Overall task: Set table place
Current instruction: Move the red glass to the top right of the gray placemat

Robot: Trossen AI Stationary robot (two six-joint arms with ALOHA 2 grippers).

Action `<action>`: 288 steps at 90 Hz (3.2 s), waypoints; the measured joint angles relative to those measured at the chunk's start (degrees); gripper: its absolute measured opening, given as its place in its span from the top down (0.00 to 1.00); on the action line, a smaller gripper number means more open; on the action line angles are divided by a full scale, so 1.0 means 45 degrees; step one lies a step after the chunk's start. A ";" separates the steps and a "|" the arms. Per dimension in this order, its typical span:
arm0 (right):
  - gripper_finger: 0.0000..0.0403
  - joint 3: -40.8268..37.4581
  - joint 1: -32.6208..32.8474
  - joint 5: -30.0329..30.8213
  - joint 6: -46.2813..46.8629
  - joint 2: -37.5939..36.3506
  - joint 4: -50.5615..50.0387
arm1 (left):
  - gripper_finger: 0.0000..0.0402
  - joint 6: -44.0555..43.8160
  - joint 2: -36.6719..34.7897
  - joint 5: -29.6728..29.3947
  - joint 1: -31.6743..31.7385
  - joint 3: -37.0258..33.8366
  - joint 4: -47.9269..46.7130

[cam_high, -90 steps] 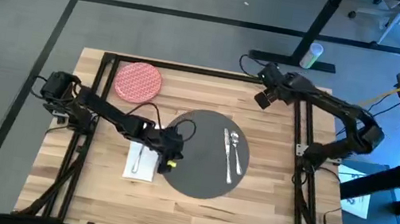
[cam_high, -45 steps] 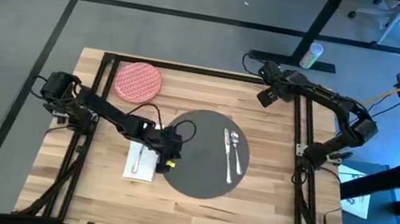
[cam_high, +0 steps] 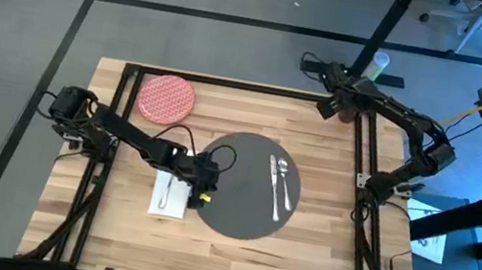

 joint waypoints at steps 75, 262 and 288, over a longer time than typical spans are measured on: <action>0.85 -0.0015 -0.0270 -0.2361 -0.1004 0.2103 -0.0087 | 1.00 -0.0082 0.0005 -0.0002 0.0005 0.0000 0.0073; 0.87 -0.0006 0.4574 -0.8051 -0.1326 0.1209 -0.2088 | 1.00 -0.0355 0.0015 0.0000 0.0005 -0.0005 0.0015; 0.81 -0.0010 0.4574 -0.8095 -0.1569 0.0887 -0.2101 | 1.00 -0.0316 0.0015 -0.0126 0.0223 -0.0005 -0.1473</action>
